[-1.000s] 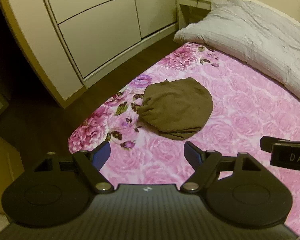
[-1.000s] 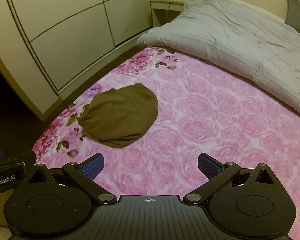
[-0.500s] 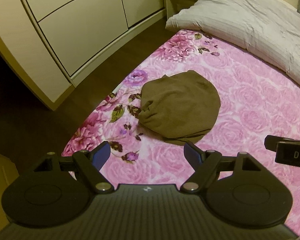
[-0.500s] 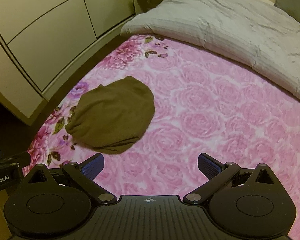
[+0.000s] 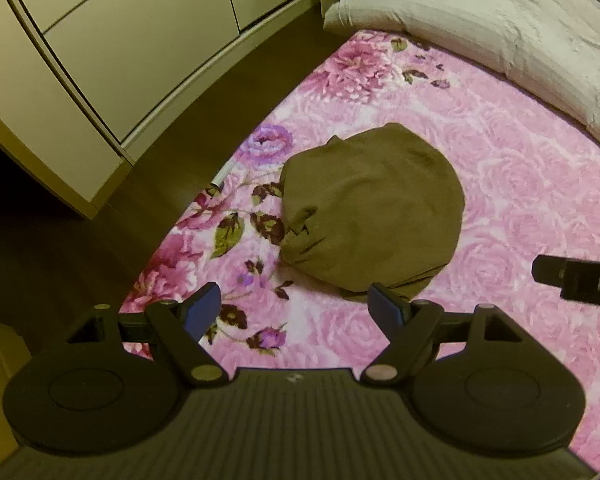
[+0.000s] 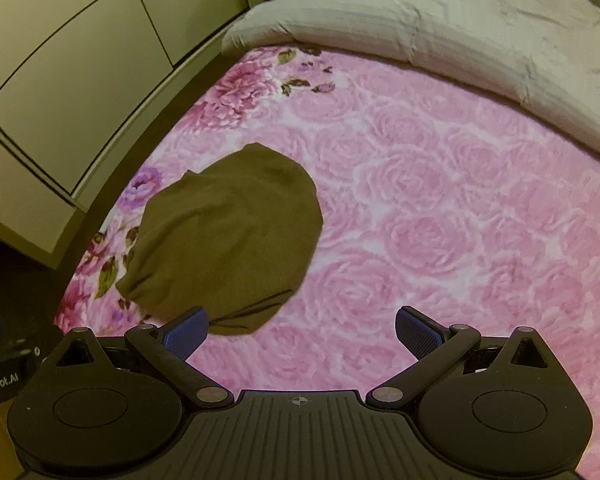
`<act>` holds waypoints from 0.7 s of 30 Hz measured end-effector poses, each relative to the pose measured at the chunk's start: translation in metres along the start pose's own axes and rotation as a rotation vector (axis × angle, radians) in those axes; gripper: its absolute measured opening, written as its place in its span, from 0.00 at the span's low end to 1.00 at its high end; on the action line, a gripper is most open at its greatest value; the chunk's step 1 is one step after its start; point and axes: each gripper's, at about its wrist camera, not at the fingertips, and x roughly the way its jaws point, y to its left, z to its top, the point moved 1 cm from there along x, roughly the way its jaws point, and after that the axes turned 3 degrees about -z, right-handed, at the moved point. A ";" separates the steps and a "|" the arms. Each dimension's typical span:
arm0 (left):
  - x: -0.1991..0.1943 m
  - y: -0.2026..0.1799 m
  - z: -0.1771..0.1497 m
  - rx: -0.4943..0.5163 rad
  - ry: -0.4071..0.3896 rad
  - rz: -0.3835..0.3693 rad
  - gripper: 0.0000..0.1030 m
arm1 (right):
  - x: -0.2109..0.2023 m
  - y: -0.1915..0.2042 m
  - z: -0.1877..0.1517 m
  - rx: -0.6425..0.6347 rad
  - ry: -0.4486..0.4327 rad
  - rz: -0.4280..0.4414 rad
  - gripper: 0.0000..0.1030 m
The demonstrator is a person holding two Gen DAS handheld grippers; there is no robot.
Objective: Fold clothes
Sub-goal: 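Grasp the olive-green sweater with both grippers and lift it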
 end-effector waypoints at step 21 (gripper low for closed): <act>0.155 0.035 0.036 -0.072 0.079 -0.206 0.59 | 0.175 -0.069 -0.001 0.724 0.267 0.324 0.75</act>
